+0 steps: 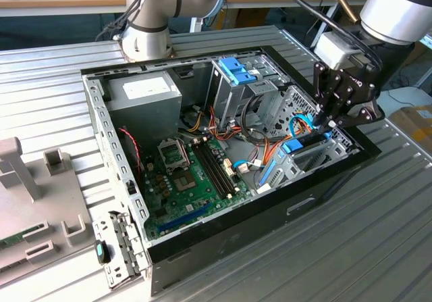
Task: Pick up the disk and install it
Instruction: 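Insert the second disk wire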
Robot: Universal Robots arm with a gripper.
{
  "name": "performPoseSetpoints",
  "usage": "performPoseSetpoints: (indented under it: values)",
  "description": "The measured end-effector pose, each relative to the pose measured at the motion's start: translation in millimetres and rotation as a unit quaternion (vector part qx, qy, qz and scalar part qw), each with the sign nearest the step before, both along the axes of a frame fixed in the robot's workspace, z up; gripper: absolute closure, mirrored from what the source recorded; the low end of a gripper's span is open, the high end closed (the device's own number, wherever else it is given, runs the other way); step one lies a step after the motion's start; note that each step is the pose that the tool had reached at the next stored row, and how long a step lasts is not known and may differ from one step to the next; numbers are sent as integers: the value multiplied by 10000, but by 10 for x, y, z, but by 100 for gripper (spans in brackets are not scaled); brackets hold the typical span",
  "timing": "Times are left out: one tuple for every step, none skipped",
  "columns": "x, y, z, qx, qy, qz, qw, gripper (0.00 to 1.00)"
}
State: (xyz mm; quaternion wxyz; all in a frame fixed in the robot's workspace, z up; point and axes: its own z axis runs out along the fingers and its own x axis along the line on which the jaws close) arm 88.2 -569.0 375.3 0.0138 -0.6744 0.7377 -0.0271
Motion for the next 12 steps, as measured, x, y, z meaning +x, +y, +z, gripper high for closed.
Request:
performPoseSetpoints:
  values:
    - [-11, -1, -2, 0, 0, 0, 10000, 76]
    - [-17, -2, -7, -1, 0, 0, 10000, 76]
    - [-17, -3, -16, -1, 0, 0, 10000, 76]
    - [-17, -4, -32, -1, 0, 0, 10000, 76]
    - [-17, -6, -44, 0, 1, 0, 10000, 76]
    - [-17, -8, -67, 0, 3, 0, 10000, 76]
    - [-18, -9, -85, -1, 5, -1, 10000, 76]
    - [-17, -10, -98, -1, 7, 0, 10000, 76]
    - [-17, -10, -100, -2, 8, 0, 10000, 76]
    - [-17, -10, -102, -1, 8, 0, 10000, 76]
    - [-17, -10, -102, -1, 8, 0, 10000, 76]
    - [-17, -10, -102, -1, 8, 0, 10000, 76]
